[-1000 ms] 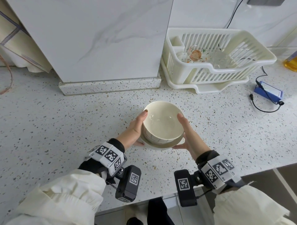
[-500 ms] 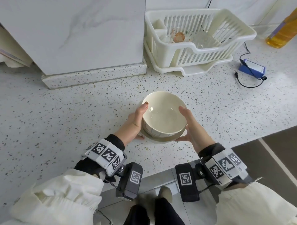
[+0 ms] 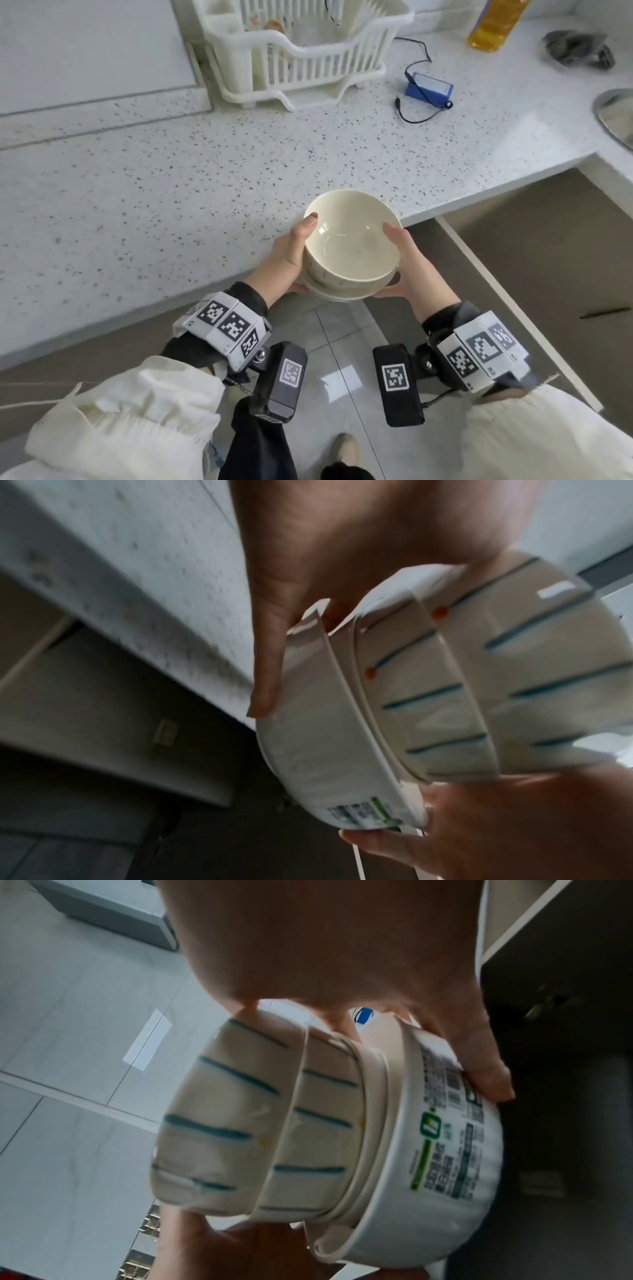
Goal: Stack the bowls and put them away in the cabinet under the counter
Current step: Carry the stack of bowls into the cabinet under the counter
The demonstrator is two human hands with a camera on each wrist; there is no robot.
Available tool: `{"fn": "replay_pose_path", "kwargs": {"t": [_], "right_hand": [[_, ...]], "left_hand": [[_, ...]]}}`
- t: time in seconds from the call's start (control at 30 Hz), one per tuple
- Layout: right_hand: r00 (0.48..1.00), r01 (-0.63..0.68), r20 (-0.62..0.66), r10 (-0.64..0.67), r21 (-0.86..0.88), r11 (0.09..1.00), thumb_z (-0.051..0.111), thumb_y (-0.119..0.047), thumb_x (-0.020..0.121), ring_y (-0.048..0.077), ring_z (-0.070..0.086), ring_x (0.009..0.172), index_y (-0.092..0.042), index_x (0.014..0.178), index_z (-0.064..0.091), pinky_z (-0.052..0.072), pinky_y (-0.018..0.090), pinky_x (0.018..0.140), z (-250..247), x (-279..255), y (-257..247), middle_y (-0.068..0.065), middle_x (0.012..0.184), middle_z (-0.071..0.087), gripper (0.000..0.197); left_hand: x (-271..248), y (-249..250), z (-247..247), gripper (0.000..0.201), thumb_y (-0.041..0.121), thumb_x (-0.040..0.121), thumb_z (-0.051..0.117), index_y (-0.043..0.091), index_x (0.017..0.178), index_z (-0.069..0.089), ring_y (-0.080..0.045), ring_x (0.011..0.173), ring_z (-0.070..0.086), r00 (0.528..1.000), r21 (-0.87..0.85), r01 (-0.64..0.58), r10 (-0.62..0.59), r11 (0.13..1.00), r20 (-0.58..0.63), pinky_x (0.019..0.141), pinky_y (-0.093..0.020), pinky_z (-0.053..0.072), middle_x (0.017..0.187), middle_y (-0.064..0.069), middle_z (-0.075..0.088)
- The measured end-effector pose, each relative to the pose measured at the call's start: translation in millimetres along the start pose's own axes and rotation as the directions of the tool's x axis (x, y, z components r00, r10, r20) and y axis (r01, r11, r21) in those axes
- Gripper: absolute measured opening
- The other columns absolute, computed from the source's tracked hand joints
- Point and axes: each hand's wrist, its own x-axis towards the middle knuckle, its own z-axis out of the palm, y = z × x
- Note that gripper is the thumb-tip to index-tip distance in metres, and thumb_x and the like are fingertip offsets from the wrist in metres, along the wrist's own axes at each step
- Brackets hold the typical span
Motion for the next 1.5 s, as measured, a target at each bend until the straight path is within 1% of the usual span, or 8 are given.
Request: {"fn": "replay_pose_path", "kwargs": {"t": [0.13, 0.43, 0.63, 0.73, 0.87, 1.07, 1.27, 1.5], "right_hand": [[0.997, -0.063, -0.053, 0.063, 0.006, 0.998, 0.036, -0.047, 0.091, 0.013, 0.056, 0.100, -0.029, 0.127, 0.047, 0.049, 0.050, 0.095, -53.7, -25.5, 37.9, -0.001, 0.118, 0.058, 0.042], [0.977, -0.211, -0.008, 0.212, 0.042, 0.977, 0.035, -0.039, 0.094, 0.002, 0.054, 0.085, -0.025, 0.126, 0.046, 0.053, 0.034, 0.076, -91.8, -18.2, 132.8, -0.010, 0.100, 0.057, 0.037], [0.967, -0.253, 0.040, 0.252, 0.020, 0.967, 0.036, -0.044, 0.092, 0.015, 0.055, 0.107, -0.025, 0.132, 0.043, 0.052, 0.037, 0.083, -68.9, 38.0, 192.7, 0.002, 0.130, 0.052, 0.045], [0.966, -0.258, 0.041, 0.257, 0.024, 0.966, 0.037, -0.047, 0.090, 0.017, 0.056, 0.107, -0.028, 0.125, 0.047, 0.049, 0.044, 0.092, -59.0, 79.3, 214.5, 0.001, 0.125, 0.054, 0.040], [0.972, -0.232, 0.043, 0.233, -0.020, 0.972, 0.037, -0.049, 0.089, 0.015, 0.057, 0.099, -0.032, 0.114, 0.050, 0.054, 0.041, 0.083, -49.7, 139.1, 224.4, 0.000, 0.116, 0.058, 0.032], [0.982, -0.177, 0.065, 0.176, 0.020, 0.984, 0.037, -0.048, 0.090, 0.013, 0.056, 0.087, -0.028, 0.110, 0.047, 0.048, 0.052, 0.095, -36.2, 232.2, 218.6, -0.007, 0.092, 0.058, 0.030], [0.994, -0.094, 0.047, 0.096, -0.041, 0.995, 0.041, -0.057, 0.084, 0.033, 0.049, 0.120, -0.026, 0.131, 0.041, 0.050, 0.054, 0.091, -24.5, 304.3, 201.0, 0.010, 0.138, 0.046, 0.056], [0.989, -0.088, 0.120, 0.085, 0.020, 0.996, 0.045, -0.064, 0.080, 0.041, 0.049, 0.120, -0.022, 0.138, 0.034, 0.049, 0.060, 0.087, -13.5, 358.8, 204.1, 0.015, 0.139, 0.044, 0.073]], "left_hand": [[1.1, -27.0, 66.3, 0.035, 0.057, 0.082, 0.034, 0.031, 0.077, 0.057, -0.017, 0.081, 0.058, 0.994, -0.099, 0.104, -0.106, 0.990, -0.016, 0.090, -0.050, 0.048, 0.082, 0.002, 0.063], [19.6, -124.6, 122.9, 0.060, 0.067, 0.041, 0.050, 0.025, 0.081, 0.062, -0.035, 0.093, 0.060, 0.955, -0.221, 0.294, -0.293, 0.930, 0.034, 0.093, -0.054, 0.044, 0.094, -0.013, 0.065], [64.9, -187.3, 111.3, 0.061, 0.067, 0.040, 0.044, 0.022, 0.078, 0.061, -0.033, 0.088, 0.060, 0.921, -0.222, 0.368, -0.387, 0.903, -0.049, 0.096, -0.058, 0.044, 0.084, -0.011, 0.066], [99.8, -216.5, 101.4, 0.085, 0.073, 0.039, 0.044, 0.020, 0.105, 0.058, -0.034, 0.101, 0.057, 0.919, -0.218, 0.354, -0.381, 0.910, -0.097, 0.097, -0.057, 0.043, 0.106, -0.013, 0.062], [146.7, -234.7, 89.0, 0.039, 0.062, 0.082, 0.029, 0.034, 0.094, 0.054, -0.015, 0.083, 0.058, 0.950, -0.166, 0.263, -0.285, 0.951, -0.126, 0.087, -0.047, 0.050, 0.086, 0.006, 0.061], [224.7, -230.6, 64.4, 0.052, 0.061, 0.086, 0.026, 0.028, 0.124, 0.037, -0.024, 0.097, 0.050, 0.957, -0.163, 0.201, -0.229, 0.966, -0.177, 0.092, -0.052, 0.048, 0.111, -0.005, 0.049], [293.0, -225.3, 38.4, 0.059, 0.067, 0.081, 0.032, 0.034, 0.129, 0.031, -0.033, 0.123, 0.039, 0.970, -0.191, 0.103, -0.141, 0.976, -0.196, 0.086, -0.053, 0.048, 0.143, -0.013, 0.034], [342.0, -233.9, 17.9, 0.068, 0.072, 0.076, 0.033, 0.042, 0.136, 0.021, -0.038, 0.135, 0.025, 0.983, -0.174, 0.016, -0.047, 0.985, -0.179, 0.086, -0.060, 0.044, 0.152, -0.009, 0.021]]}}
